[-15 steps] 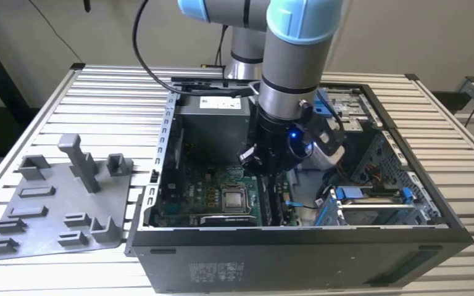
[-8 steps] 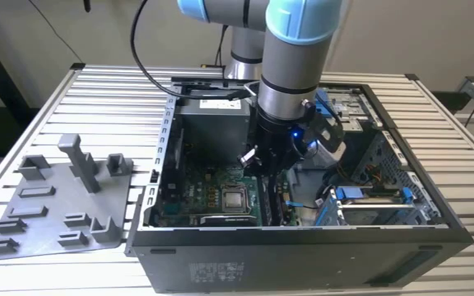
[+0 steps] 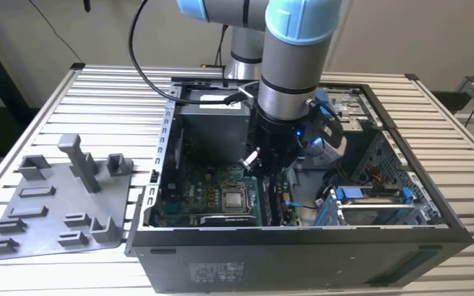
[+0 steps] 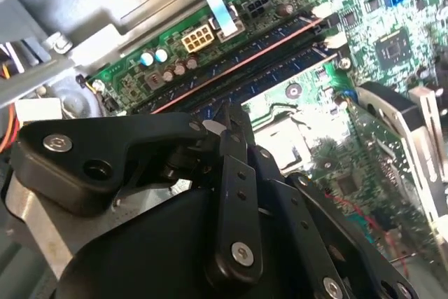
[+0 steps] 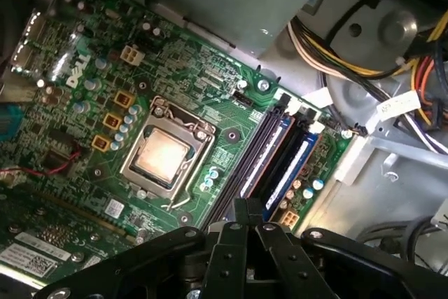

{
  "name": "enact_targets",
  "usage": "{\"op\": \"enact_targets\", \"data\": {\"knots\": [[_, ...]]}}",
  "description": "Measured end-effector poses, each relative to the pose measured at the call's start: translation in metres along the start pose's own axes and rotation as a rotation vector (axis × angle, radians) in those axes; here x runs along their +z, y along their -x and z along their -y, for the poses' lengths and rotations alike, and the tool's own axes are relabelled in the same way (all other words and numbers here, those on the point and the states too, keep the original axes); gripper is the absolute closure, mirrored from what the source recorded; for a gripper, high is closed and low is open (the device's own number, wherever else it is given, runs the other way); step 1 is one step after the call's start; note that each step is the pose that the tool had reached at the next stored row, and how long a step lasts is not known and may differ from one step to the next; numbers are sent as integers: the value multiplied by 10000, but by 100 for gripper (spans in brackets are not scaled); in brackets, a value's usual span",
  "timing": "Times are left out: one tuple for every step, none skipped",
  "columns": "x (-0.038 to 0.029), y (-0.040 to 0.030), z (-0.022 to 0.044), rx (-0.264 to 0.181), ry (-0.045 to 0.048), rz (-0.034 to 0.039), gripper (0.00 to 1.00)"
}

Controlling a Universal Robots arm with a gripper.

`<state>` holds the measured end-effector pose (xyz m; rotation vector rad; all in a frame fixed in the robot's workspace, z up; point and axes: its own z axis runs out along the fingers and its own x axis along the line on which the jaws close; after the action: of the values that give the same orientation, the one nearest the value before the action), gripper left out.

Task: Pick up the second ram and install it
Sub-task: 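Press down the second ram until it locks into place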

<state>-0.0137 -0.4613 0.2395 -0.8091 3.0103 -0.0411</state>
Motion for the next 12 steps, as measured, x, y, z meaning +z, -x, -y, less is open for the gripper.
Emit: {"op": "enact_targets", "data": {"knots": [[0, 0, 0, -186, 3, 6, 89], [1, 0, 0, -359, 7, 13, 89], [1, -2, -1, -540, 10, 19, 89], [0, -5, -3, -637, 11, 22, 89], [0, -8, -5, -740, 12, 26, 89], [0, -10, -6, -842, 13, 30, 89], [0, -13, -7, -955, 14, 34, 89], [-1, -13, -8, -1107, 15, 39, 89], [0, -14, -8, -1261, 18, 45, 89], [0, -14, -8, -1434, 21, 51, 89], [0, -15, -8, -1618, 24, 57, 89], [0, -15, -8, -1798, 26, 62, 89]]}}
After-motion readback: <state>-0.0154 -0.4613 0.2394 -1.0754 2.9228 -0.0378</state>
